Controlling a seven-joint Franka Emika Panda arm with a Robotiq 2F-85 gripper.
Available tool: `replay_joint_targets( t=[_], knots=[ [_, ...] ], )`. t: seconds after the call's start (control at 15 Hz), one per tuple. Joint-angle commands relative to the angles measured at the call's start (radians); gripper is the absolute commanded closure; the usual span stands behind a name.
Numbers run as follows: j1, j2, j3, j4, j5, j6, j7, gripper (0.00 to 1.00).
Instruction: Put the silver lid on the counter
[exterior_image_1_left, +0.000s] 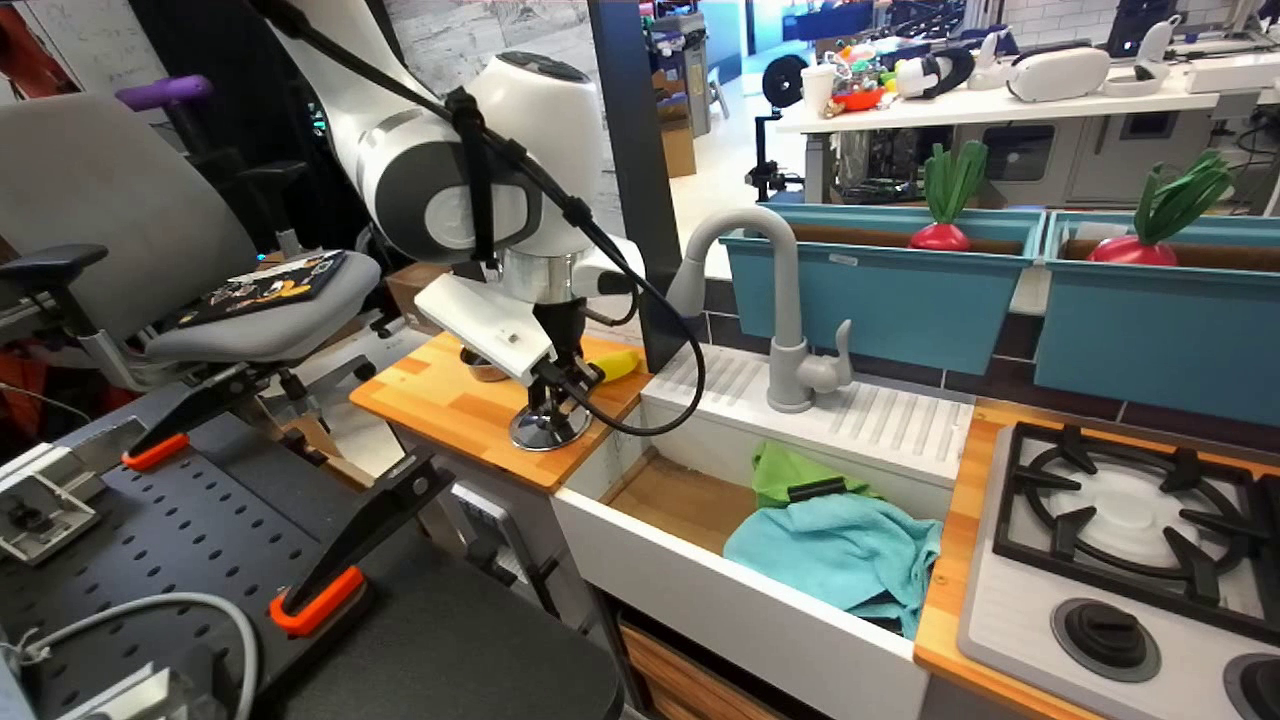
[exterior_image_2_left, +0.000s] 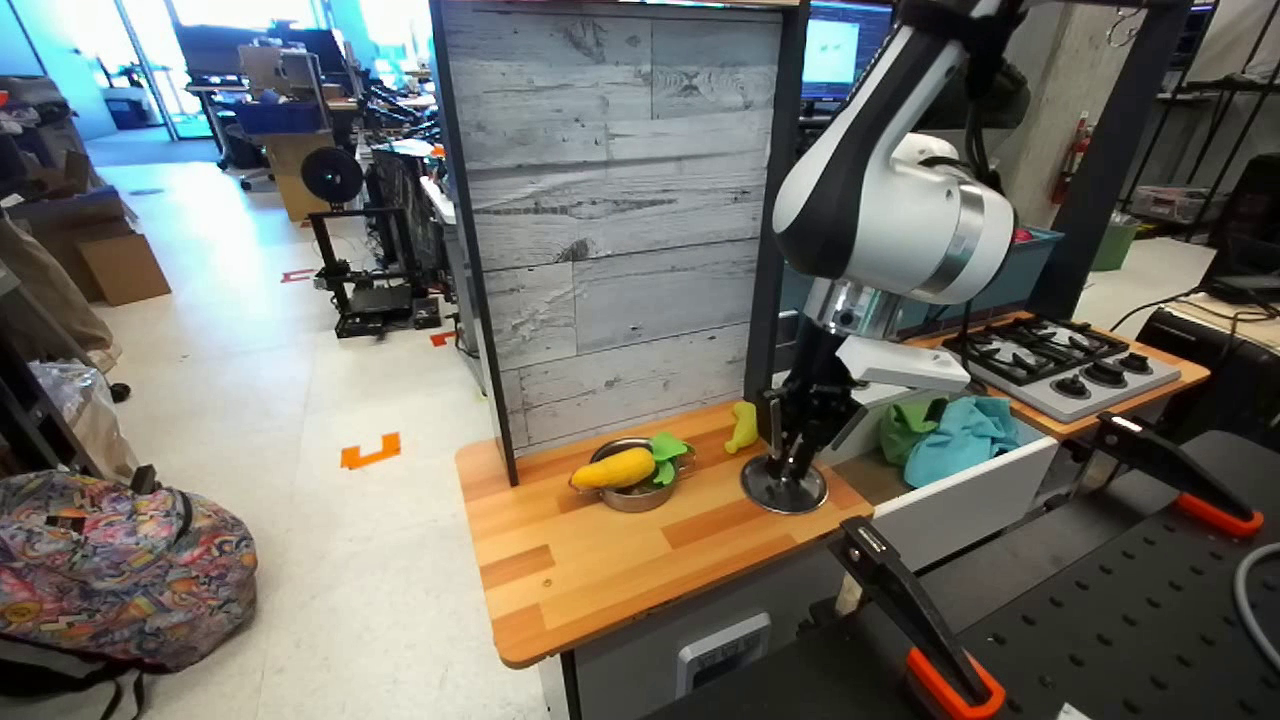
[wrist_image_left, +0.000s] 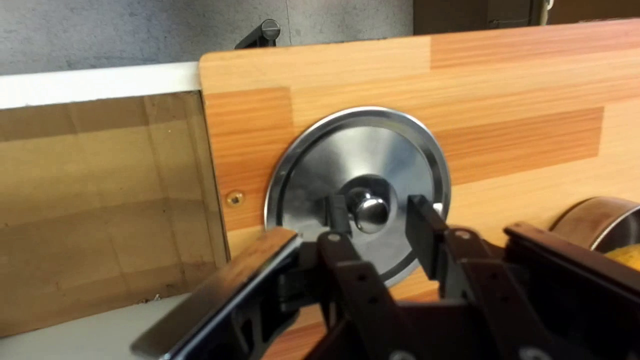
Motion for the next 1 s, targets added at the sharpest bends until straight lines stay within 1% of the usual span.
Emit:
replay_joint_targets(
  t=[0.0, 0.2, 0.33, 0.47, 0.67, 0.73, 0.8, 0.93],
  knots=[
    [0.034, 0.001, -0.023, 0.023, -0.02, -0.009, 0.054, 0.46],
    [0.042, -0.035, -0.013, -0.008, -0.019, -0.024, 0.059, 0.17],
    [0.063, -0.08, -0.018, -0.053, -0.024, -0.02, 0.068, 0.0],
    [0.075, -0.158, -0.005, -0.133, -0.022, 0.002, 0.068, 0.0],
    [0.075, -0.306, 0.041, -0.258, -0.01, -0.03, 0.051, 0.0],
    [0.093, -0.355, 0.043, -0.291, -0.008, -0.043, 0.068, 0.0],
    [0.079, -0.223, 0.036, -0.178, -0.004, -0.017, 0.037, 0.0],
    [0.099, -0.307, 0.041, -0.242, 0.003, -0.028, 0.05, 0.0]
  ],
)
